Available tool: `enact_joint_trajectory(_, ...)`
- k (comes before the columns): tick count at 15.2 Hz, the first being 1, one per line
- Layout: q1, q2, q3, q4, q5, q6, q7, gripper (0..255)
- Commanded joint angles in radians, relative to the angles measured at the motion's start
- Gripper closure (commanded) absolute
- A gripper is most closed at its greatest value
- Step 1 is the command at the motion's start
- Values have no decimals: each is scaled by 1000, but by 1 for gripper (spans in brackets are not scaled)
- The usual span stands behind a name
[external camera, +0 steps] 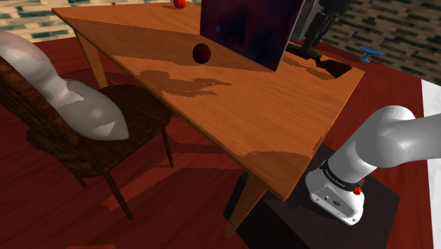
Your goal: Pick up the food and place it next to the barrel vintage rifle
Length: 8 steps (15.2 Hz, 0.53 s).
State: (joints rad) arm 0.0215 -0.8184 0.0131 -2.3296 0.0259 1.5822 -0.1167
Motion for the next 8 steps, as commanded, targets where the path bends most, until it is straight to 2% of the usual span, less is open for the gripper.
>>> enact_joint_trajectory(1, 0, 0, 0, 0, 0, 0, 0, 0)
enact_joint_trajectory(8, 10, 249, 128, 122, -77, 136, 55, 0)
